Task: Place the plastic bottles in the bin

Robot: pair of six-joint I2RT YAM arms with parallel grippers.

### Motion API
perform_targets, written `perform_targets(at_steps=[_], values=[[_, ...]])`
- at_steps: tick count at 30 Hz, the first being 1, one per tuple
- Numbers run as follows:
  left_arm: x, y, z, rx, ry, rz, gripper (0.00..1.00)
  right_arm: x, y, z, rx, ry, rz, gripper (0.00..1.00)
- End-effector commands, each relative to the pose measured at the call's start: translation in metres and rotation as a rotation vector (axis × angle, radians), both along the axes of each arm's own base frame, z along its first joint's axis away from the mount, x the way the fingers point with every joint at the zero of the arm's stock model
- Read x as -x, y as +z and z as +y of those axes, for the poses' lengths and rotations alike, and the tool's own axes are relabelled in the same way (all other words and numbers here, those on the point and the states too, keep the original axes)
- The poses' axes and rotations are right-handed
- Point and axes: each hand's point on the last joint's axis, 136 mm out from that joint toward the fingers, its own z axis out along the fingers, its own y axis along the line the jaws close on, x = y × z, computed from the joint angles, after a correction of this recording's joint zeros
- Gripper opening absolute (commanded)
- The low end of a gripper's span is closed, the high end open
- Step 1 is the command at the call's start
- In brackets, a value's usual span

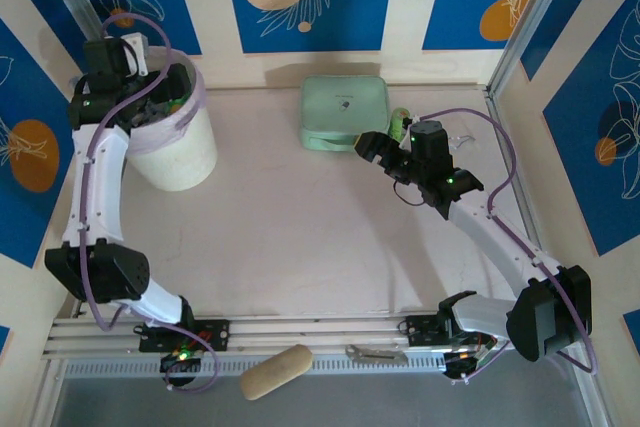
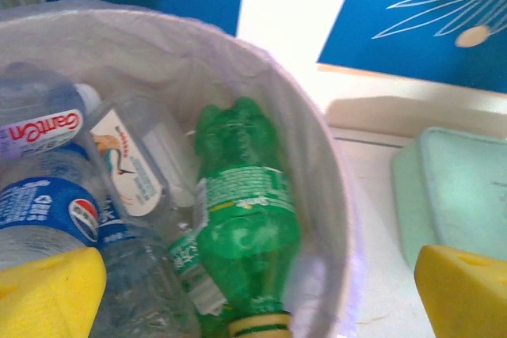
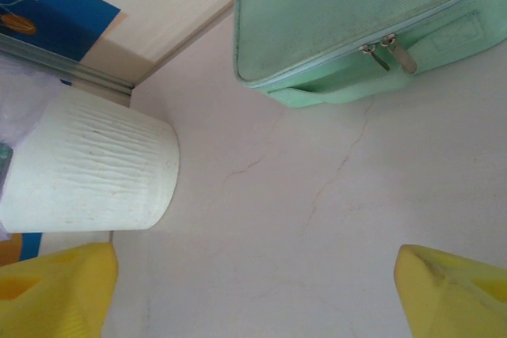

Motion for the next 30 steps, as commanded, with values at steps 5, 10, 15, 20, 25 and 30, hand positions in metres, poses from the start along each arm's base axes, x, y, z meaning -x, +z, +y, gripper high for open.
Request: perform_targets(at_steps=[5,10,15,20,25,30], values=[[0.039,0.015,-0.019,0.059,-0.050,-0.131,0.99,-0.008,0.002,-0.007,0.106,0.007,-0.031,0.91],[0.061,-0.024,-0.049,0.102,-0.161,-0.206,0.99,-0.018,-0.007,-0.026,0.273,-0.004,-0.070,0.92],[0.075,-0.078,-0.094,0.124,-0.315,-0.198,0.99,-0.027,-0.017,-0.058,0.512,-0.020,-0.150,0.93],[0.082,-0.144,-0.131,0.029,-0.393,-0.108,0.99,-0.027,-0.035,-0.088,0.688,-0.039,-0.167,0.94],[0.084,-0.191,-0.138,-0.049,-0.367,-0.069,0.99,-0.023,-0.059,-0.108,0.689,-0.063,-0.188,0.95],[0.077,-0.213,-0.096,-0.241,-0.202,-0.097,0.99,-0.026,-0.080,-0.120,0.686,-0.061,-0.245,0.95]])
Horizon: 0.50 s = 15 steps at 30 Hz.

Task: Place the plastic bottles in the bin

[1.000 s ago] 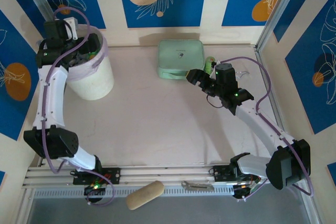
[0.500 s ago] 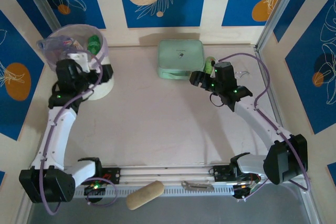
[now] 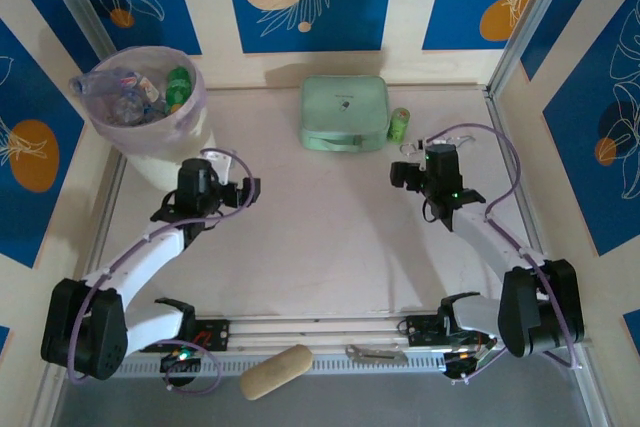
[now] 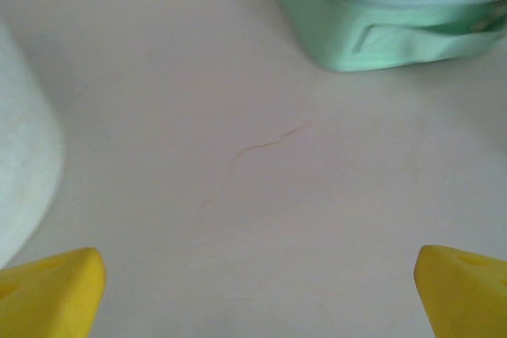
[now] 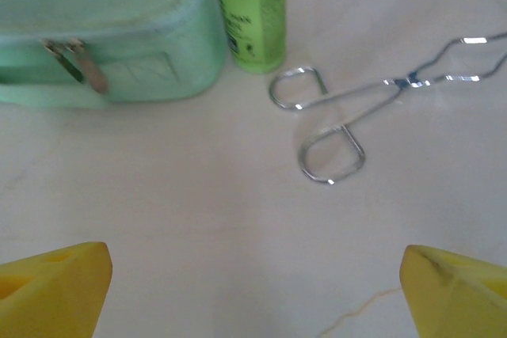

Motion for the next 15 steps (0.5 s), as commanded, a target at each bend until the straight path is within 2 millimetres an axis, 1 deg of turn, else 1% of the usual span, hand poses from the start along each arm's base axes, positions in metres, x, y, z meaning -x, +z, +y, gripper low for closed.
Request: perform_targets(at_steps=[1,5,9,12,15], values=[[-0.020,0.015,0.035,-0.143,0.141,-0.158,0.99,-0.015,0.013,-0.001,0.006,0.055,-0.141,0.94],[-0.029,0.007,0.049,-0.209,0.175,-0.268,0.99,-0.024,-0.005,-0.004,0.019,0.084,-0.178,0.94],[-0.038,-0.016,0.056,-0.252,0.181,-0.248,0.99,-0.033,-0.015,-0.001,0.042,0.107,-0.223,0.94],[-0.039,-0.024,0.056,-0.267,0.164,-0.304,0.99,-0.035,-0.023,-0.006,0.071,0.091,-0.254,0.95],[-0.038,-0.033,0.062,-0.239,0.180,-0.339,0.99,-0.036,-0.029,-0.003,0.070,0.117,-0.281,0.95]])
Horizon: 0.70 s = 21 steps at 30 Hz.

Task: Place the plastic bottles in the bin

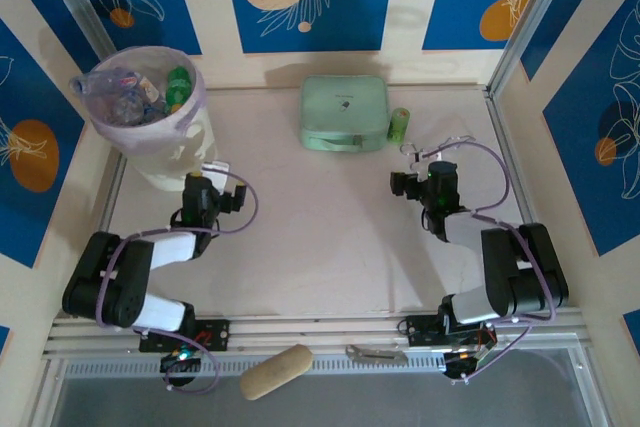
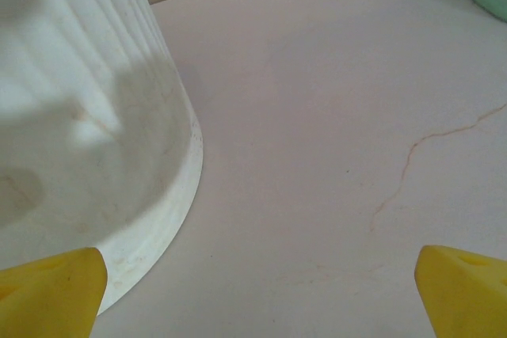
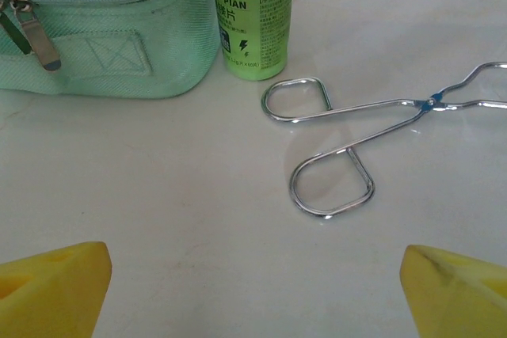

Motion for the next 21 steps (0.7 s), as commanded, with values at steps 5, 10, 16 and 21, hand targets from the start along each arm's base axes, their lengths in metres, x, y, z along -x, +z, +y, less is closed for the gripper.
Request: perform_targets(at_steps=[5,10,16,21], values=[[-0.005,0.015,0.015,0.073,0.005,-0.191,0.99,-0.014,0.015,-0.008,-0.071,0.026,-0.113,0.99],[-0.006,0.011,0.013,0.086,-0.020,-0.186,0.99,-0.013,0.006,-0.020,-0.121,-0.007,-0.119,0.99],[-0.007,0.009,0.015,0.086,-0.013,-0.168,0.99,-0.013,0.007,-0.019,-0.113,-0.007,-0.125,0.99],[-0.007,0.009,0.016,0.084,-0.007,-0.165,0.99,-0.013,0.007,-0.019,-0.117,-0.007,-0.120,0.99]])
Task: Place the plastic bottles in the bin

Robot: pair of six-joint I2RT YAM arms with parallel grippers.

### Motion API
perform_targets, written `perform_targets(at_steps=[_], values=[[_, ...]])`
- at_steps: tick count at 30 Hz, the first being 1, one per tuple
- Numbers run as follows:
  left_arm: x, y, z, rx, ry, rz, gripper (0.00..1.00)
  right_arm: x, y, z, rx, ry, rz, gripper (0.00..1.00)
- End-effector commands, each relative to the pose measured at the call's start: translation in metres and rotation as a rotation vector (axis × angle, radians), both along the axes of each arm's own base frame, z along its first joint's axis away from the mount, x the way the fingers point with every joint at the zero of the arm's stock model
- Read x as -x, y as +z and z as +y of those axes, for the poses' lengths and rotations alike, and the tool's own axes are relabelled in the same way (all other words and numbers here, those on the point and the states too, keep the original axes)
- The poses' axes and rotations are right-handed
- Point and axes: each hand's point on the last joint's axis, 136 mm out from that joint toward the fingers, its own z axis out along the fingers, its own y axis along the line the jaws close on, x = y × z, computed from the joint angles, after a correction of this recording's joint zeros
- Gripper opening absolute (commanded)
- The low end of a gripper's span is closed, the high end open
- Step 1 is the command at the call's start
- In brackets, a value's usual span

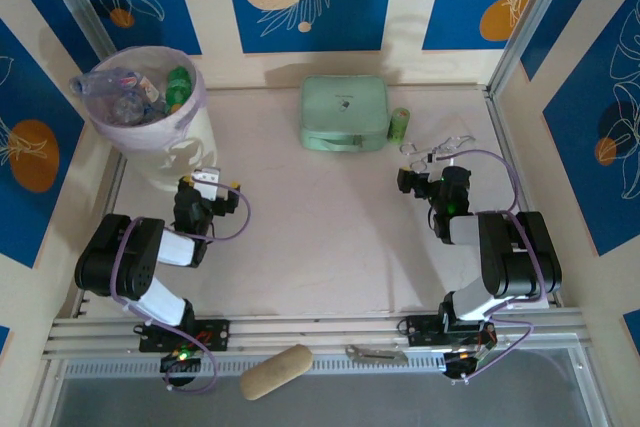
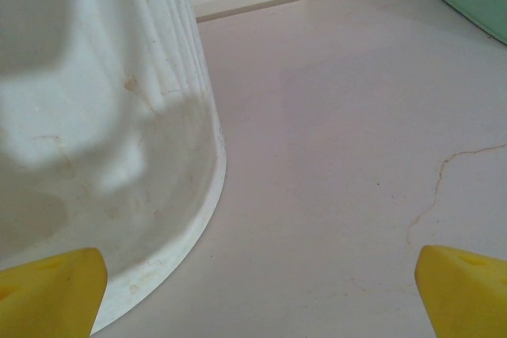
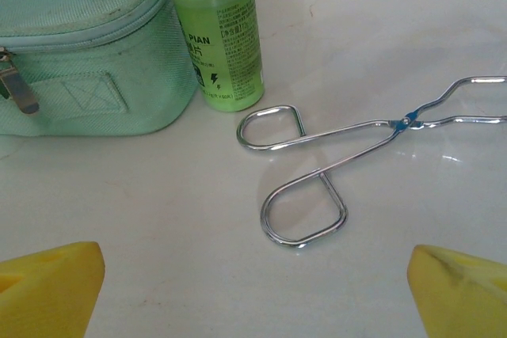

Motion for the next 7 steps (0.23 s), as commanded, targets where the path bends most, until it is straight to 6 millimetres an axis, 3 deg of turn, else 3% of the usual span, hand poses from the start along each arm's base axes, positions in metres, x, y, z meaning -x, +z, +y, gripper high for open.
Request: perform_targets(at_steps=[1,7], values=[[-0.0059,0.0134,-0.0006,0.021,-0.007,-0.048,0.99,-0.0028,0.0066,0.0031,-0.021,0.012,-0.025,0.99],[-0.0108,0.0115,0.0059,0.021,0.037,-0.026,0.99,-0.0024,0.0069,0.0035,-0.018,0.013,-0.030,0.99]])
